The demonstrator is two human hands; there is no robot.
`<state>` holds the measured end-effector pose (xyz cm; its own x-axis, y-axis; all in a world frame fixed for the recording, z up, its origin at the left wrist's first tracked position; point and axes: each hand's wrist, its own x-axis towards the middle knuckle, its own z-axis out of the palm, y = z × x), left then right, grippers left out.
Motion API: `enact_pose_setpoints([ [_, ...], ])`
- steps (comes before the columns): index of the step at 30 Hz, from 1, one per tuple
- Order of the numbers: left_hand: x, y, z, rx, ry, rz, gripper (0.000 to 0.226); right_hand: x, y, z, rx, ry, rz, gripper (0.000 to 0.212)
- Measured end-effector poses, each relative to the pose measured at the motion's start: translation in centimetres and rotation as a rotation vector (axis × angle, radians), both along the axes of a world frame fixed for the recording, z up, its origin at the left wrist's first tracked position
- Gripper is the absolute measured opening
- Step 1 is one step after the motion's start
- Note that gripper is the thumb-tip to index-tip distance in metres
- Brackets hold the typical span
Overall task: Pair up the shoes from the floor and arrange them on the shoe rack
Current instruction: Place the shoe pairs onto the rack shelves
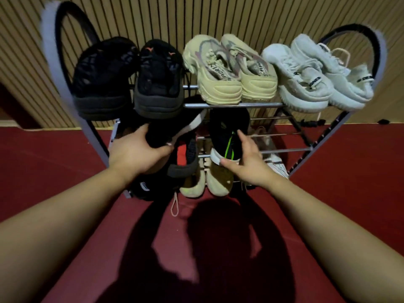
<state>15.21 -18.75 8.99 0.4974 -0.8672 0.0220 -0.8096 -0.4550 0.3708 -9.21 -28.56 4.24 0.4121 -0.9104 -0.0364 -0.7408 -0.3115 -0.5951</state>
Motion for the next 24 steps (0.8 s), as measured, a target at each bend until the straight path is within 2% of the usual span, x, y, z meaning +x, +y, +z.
enact_pose_setpoints([
  [2,0.2,-0.6,0.2,0.095,0.041,0.013,0.085,2.2,0.3,-0.2,0.062,0.007,-0.081,0.099],
  [4,0.2,-1.3,0.6,0.198,0.018,-0.037,0.092,3.2,0.3,-0.2,0.021,0.067,-0.159,0.102],
  [7,0.7,-1.1,1.2,0.267,0.016,-0.124,0.101,2.9,-0.5,-0.9,-0.040,0.034,-0.207,0.098],
  [13,1.6,0.0,1.0,0.128,0.123,-0.190,0.092,-2.3,-1.7,-0.3,-0.120,-0.006,-0.212,0.083],
  [18,0.6,0.1,0.6,-0.032,0.160,-0.129,0.082,-2.9,-2.1,-0.5,-0.124,-0.024,-0.235,0.089],
  [24,-1.1,-0.6,0.3,-0.127,0.234,-0.072,0.072,-2.4,-2.5,-0.9,-0.149,0.073,-0.244,0.096],
])
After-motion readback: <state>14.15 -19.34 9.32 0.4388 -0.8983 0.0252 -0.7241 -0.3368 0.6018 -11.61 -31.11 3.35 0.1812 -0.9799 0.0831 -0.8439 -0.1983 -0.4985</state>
